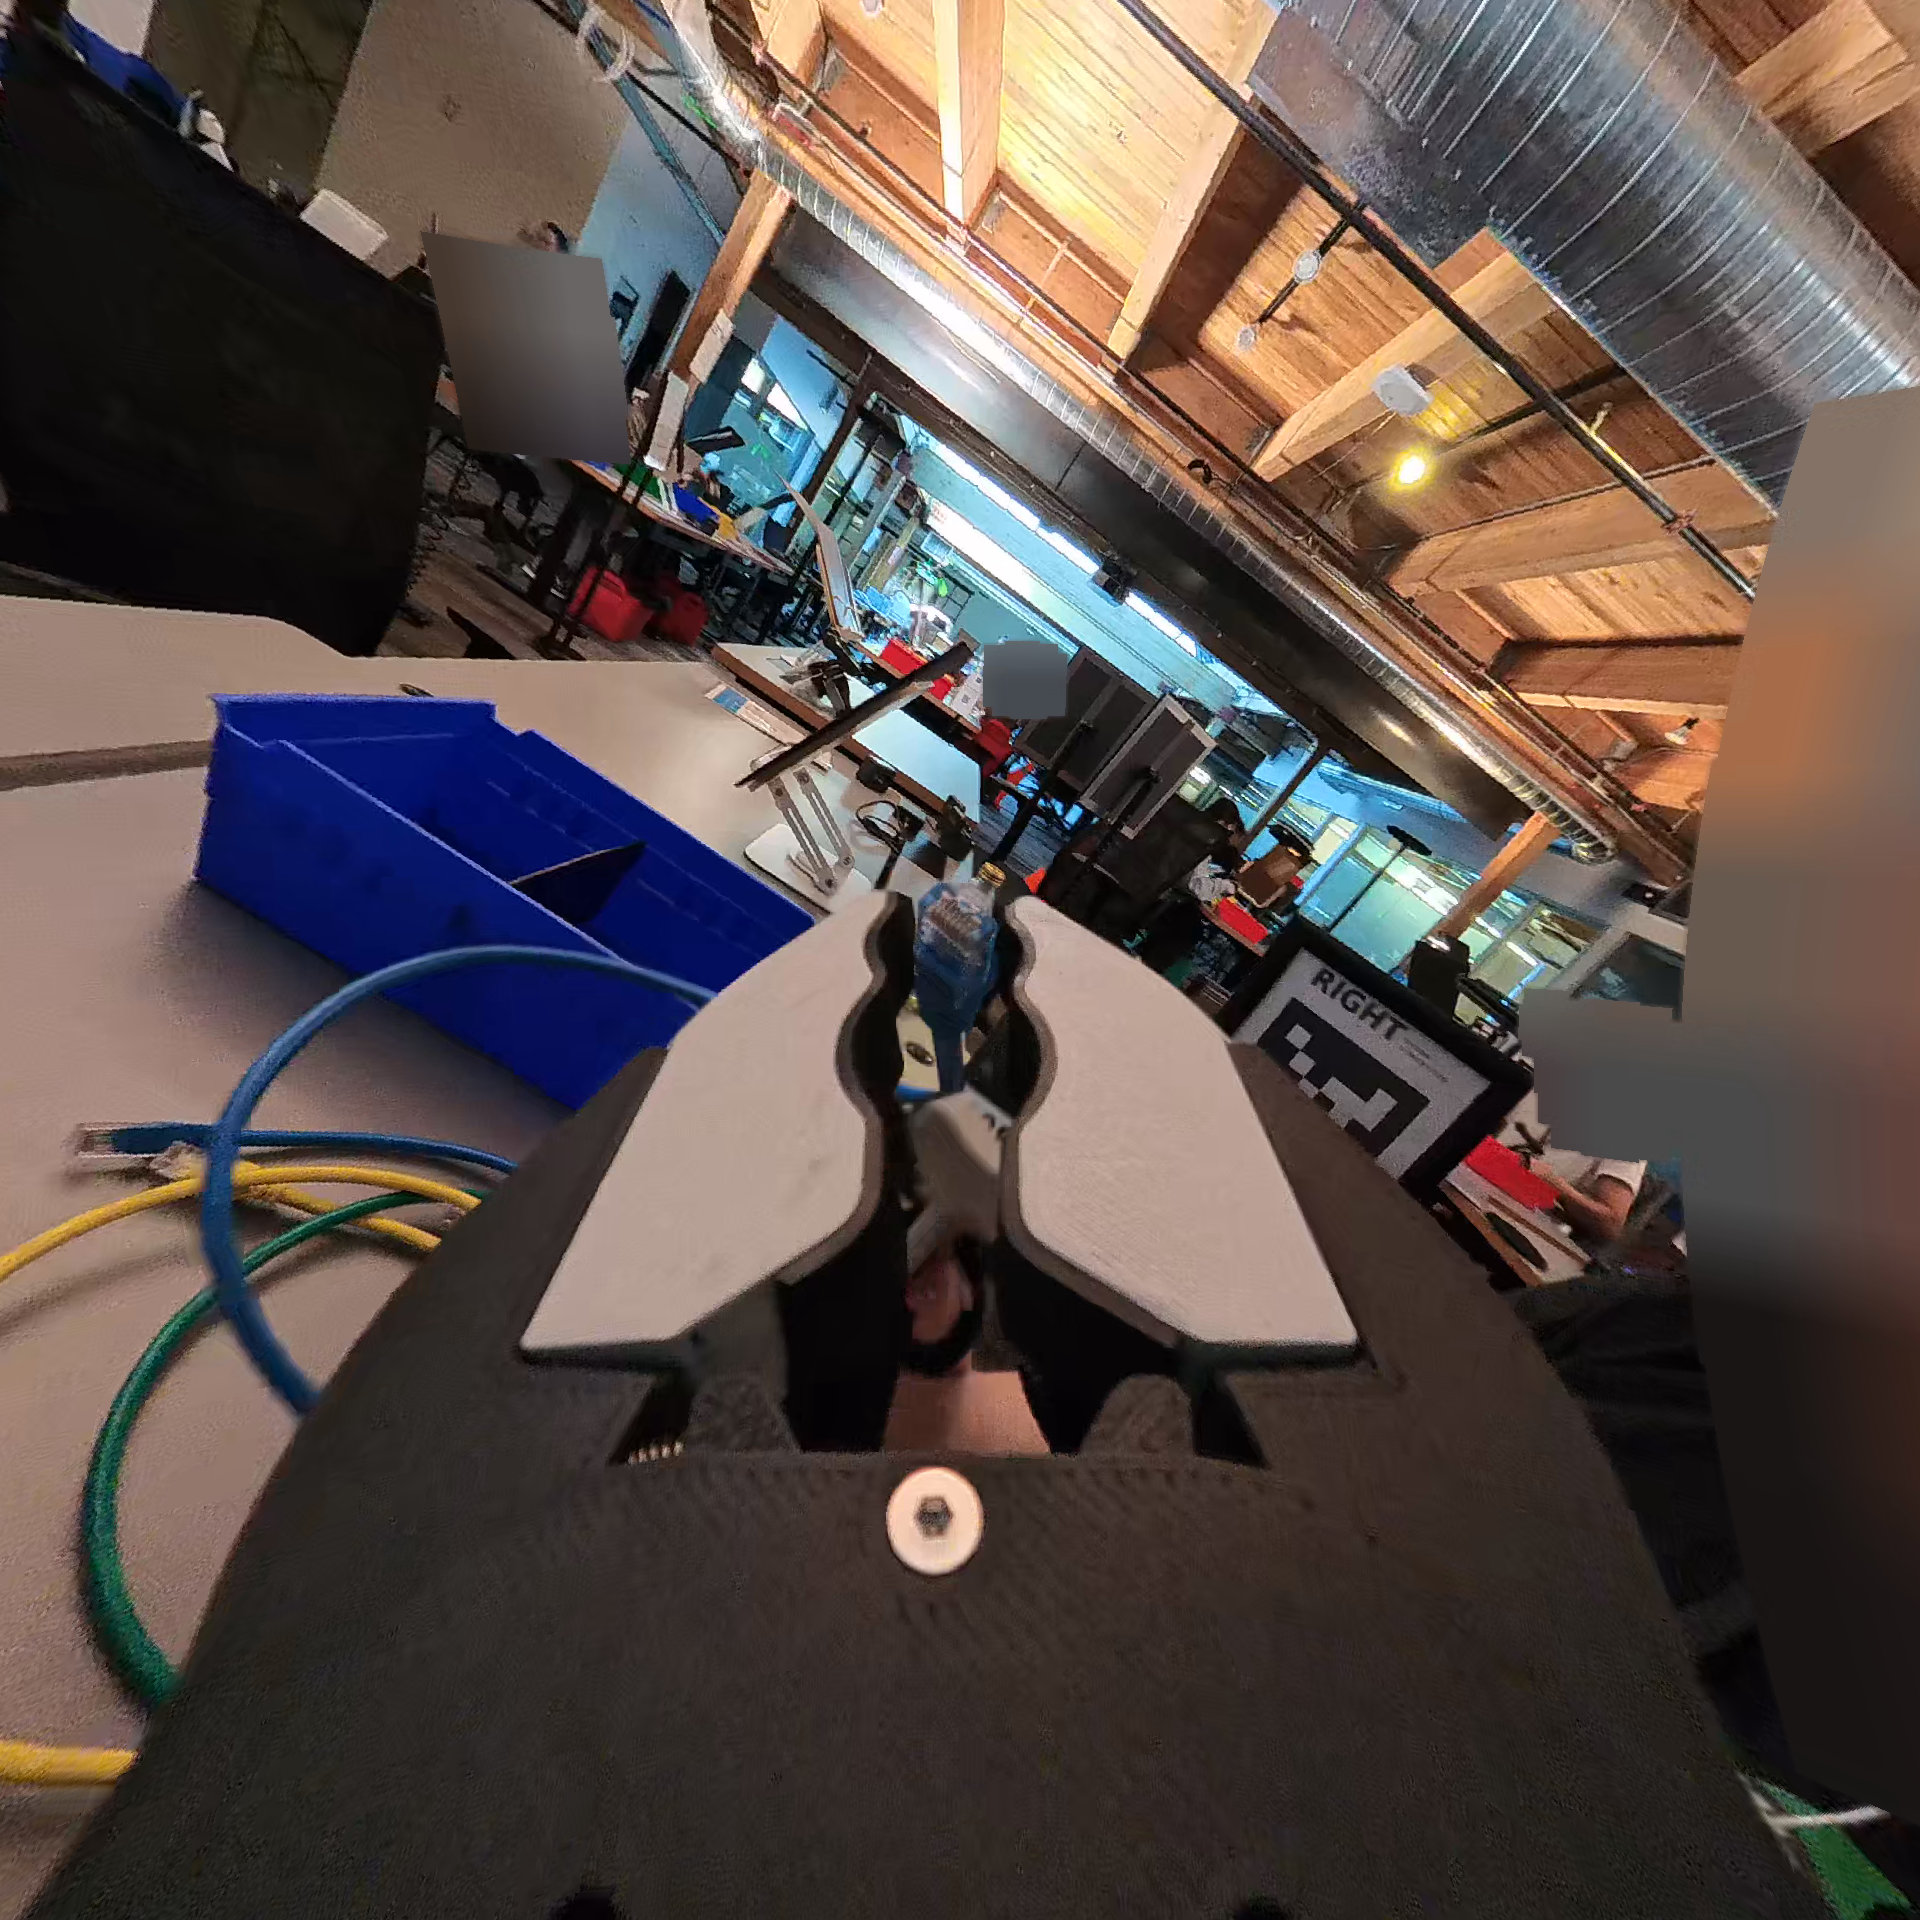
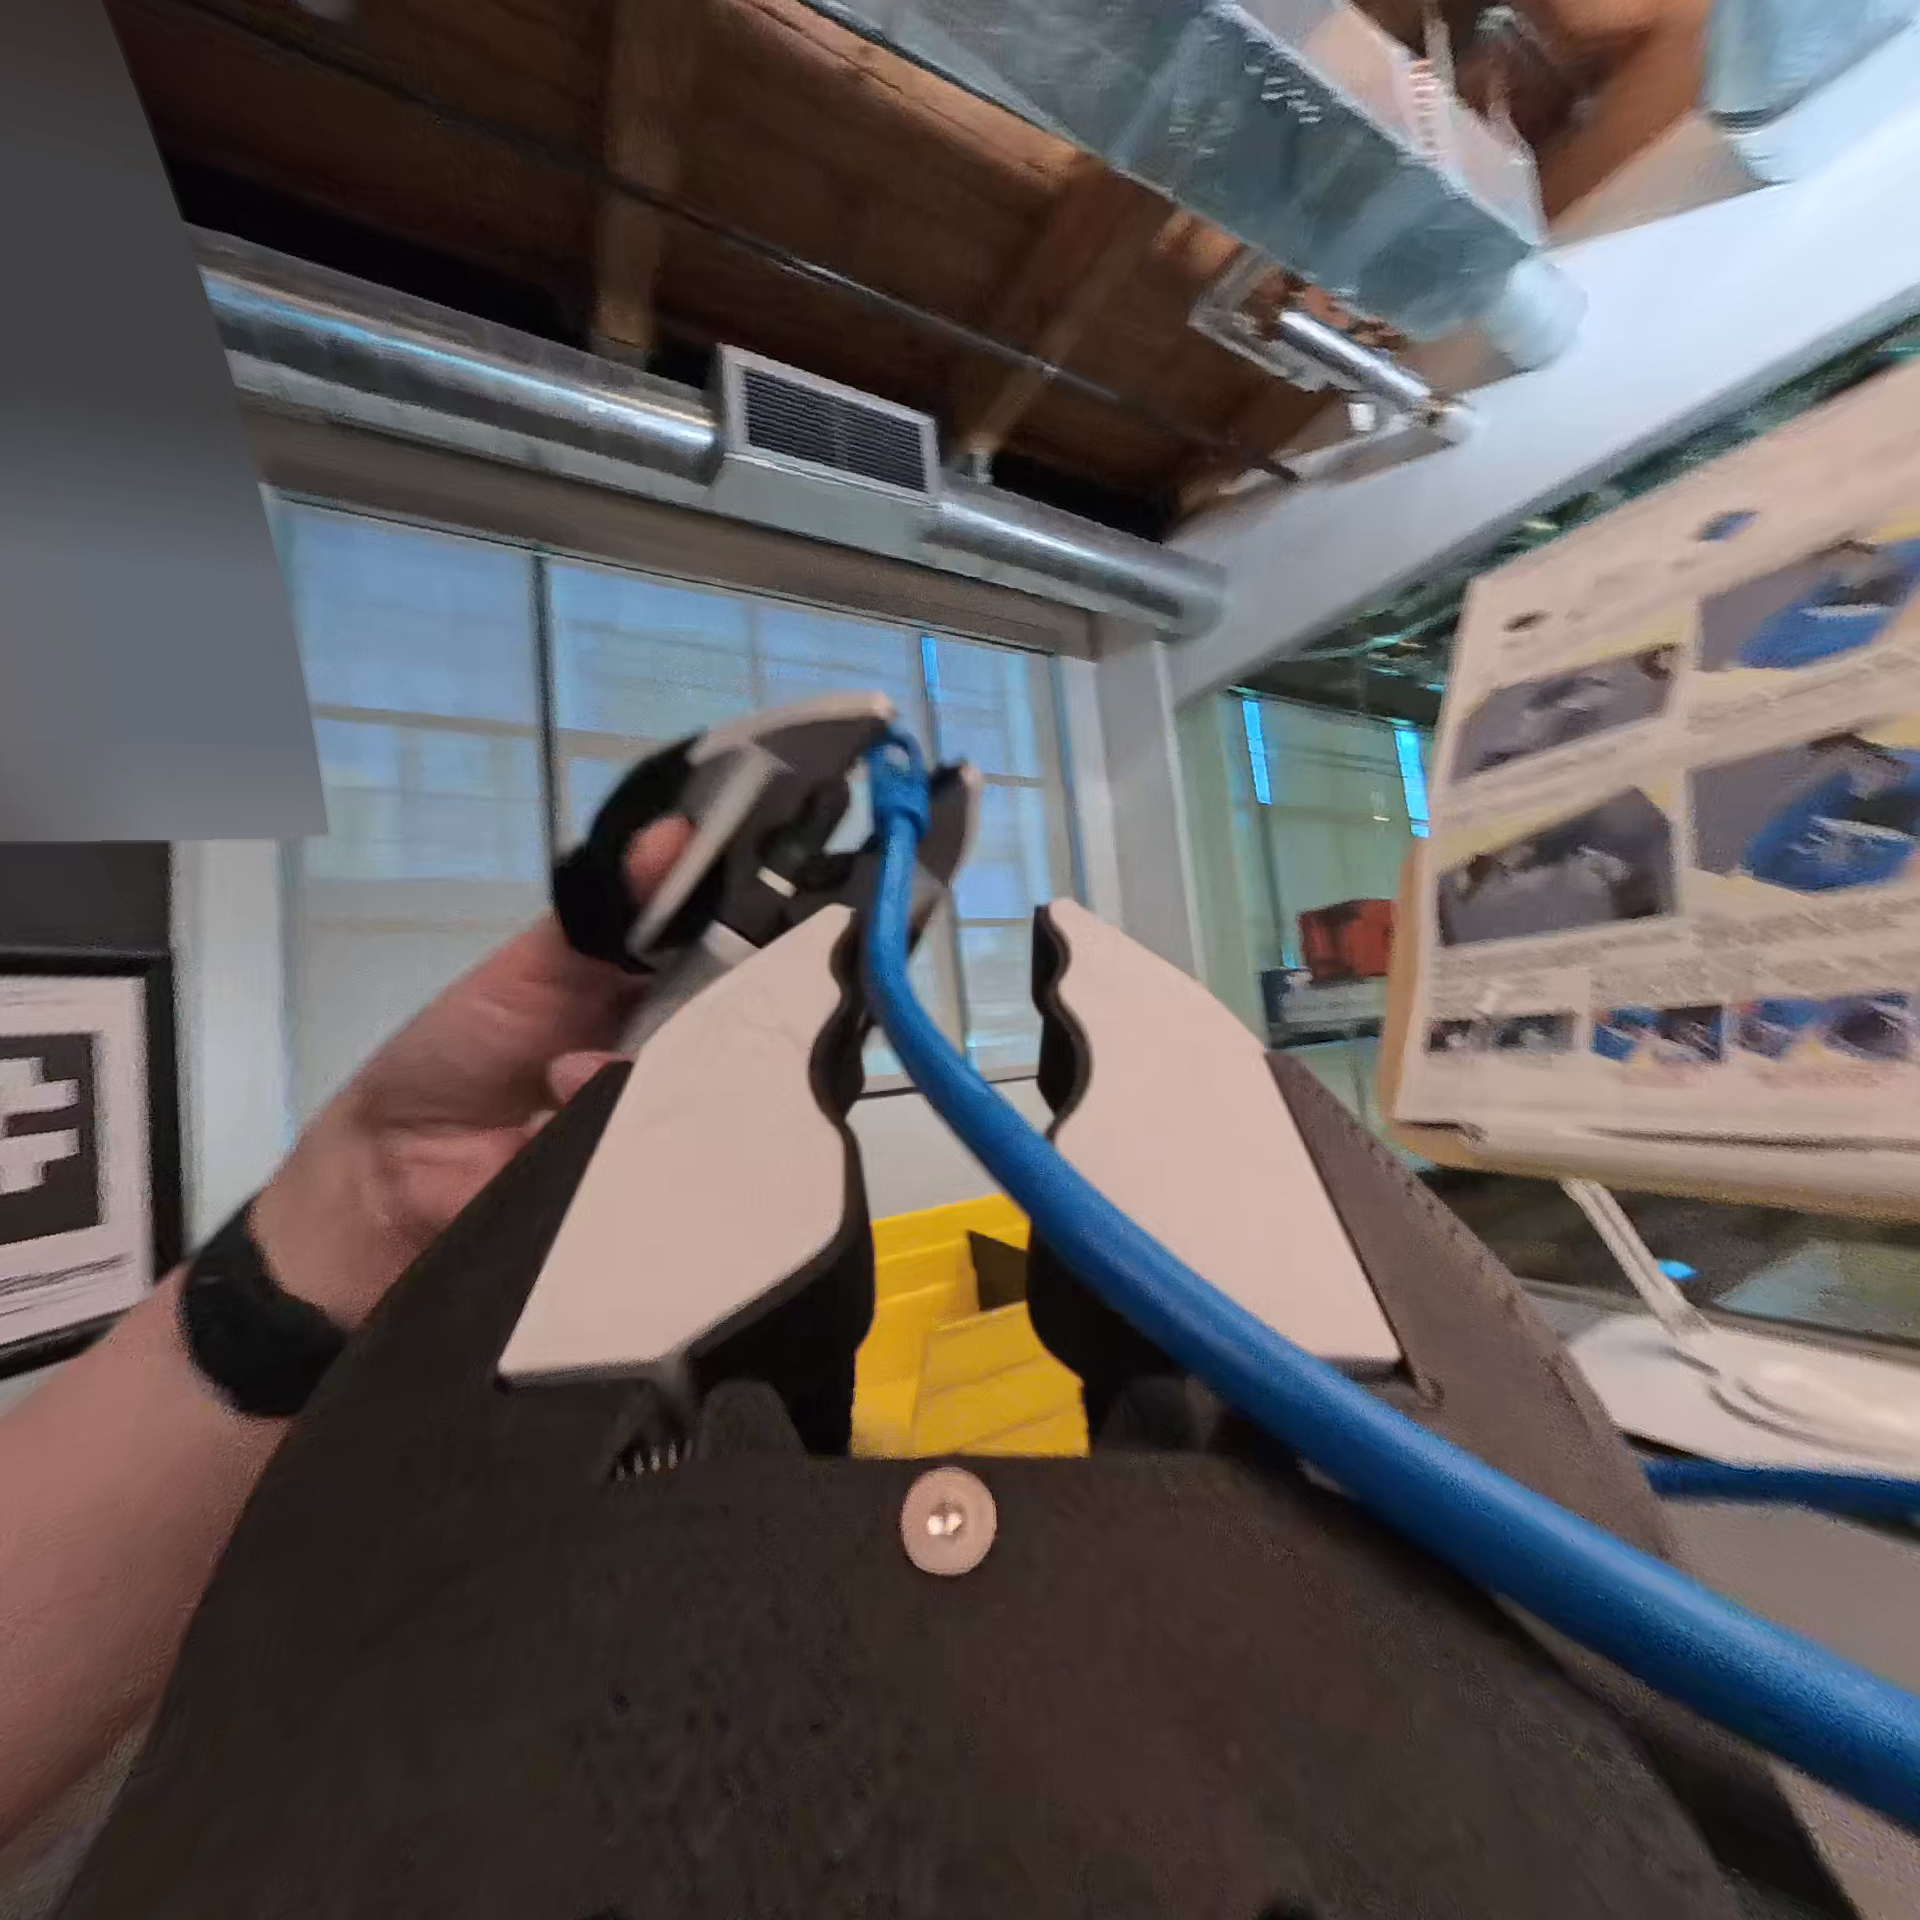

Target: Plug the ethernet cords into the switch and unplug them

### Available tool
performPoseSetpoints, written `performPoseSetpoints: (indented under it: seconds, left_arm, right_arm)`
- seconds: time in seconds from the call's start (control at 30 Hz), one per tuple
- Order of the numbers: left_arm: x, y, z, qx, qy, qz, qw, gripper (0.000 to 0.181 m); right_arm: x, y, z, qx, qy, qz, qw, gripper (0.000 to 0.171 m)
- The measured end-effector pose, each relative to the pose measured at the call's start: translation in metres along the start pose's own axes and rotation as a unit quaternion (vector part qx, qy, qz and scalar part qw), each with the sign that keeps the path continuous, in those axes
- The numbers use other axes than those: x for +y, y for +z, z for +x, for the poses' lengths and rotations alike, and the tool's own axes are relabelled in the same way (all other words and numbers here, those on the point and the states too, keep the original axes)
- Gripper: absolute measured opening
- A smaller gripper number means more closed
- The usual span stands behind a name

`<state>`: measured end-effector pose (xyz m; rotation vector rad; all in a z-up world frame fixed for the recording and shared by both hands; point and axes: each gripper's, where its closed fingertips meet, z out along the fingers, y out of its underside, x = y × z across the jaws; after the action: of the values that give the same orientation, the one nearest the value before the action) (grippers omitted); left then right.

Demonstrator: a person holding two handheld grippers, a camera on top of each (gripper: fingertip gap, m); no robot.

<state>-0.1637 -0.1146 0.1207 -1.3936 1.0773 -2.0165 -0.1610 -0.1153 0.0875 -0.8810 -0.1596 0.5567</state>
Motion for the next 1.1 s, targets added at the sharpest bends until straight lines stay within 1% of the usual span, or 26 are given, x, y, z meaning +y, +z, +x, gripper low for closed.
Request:
performPoseSetpoints:
  seconds: [0.07, 0.1, 0.13, 0.17, 0.2, 0.33, 0.57, 0.8, 1.0, 1.1]
  left_arm:
    - [-0.001, -0.005, 0.000, -0.002, 0.013, 0.007, 1.000, 0.015]
    - [-0.001, -0.007, 0.001, 0.003, 0.013, 0.009, 1.000, 0.014]
    - [-0.002, -0.007, 0.004, 0.010, 0.014, 0.011, 1.000, 0.014]
    - [-0.001, -0.008, 0.005, 0.012, 0.017, 0.010, 1.000, 0.015]
    - [-0.001, -0.008, 0.006, 0.015, 0.020, 0.008, 1.000, 0.015]
    - [0.002, -0.006, 0.008, 0.023, 0.026, 0.002, 0.999, 0.015]
    - [0.004, -0.007, 0.009, 0.024, 0.040, -0.001, 0.999, 0.015]
    - [0.007, -0.009, 0.012, 0.034, 0.054, -0.004, 0.998, 0.015]
    - [0.009, -0.006, 0.012, 0.022, 0.065, -0.012, 0.998, 0.015]
    - [0.010, -0.004, 0.011, 0.021, 0.064, -0.013, 0.998, 0.015]
  right_arm:
    - [-0.007, 0.003, -0.010, -0.033, -0.006, -0.004, 0.999, 0.031]
    - [-0.008, 0.004, -0.015, -0.045, -0.015, -0.011, 0.999, 0.028]
    - [-0.008, 0.004, -0.017, -0.045, -0.023, -0.019, 0.999, 0.027]
    - [-0.010, 0.004, -0.020, -0.052, -0.023, -0.022, 0.998, 0.023]
    - [-0.011, 0.003, -0.020, -0.051, -0.018, -0.024, 0.998, 0.018]
    - [-0.015, 0.001, -0.018, -0.054, 0.009, -0.030, 0.998, 0.008]
    - [-0.014, 0.000, -0.017, -0.057, 0.014, -0.060, 0.996, 0.007]
    - [-0.016, -0.002, -0.021, -0.077, 0.080, -0.073, 0.991, 0.008]
    - [-0.017, -0.005, -0.018, -0.068, 0.080, -0.075, 0.992, 0.006]
    - [-0.017, -0.007, -0.017, -0.063, 0.059, -0.075, 0.993, 0.006]
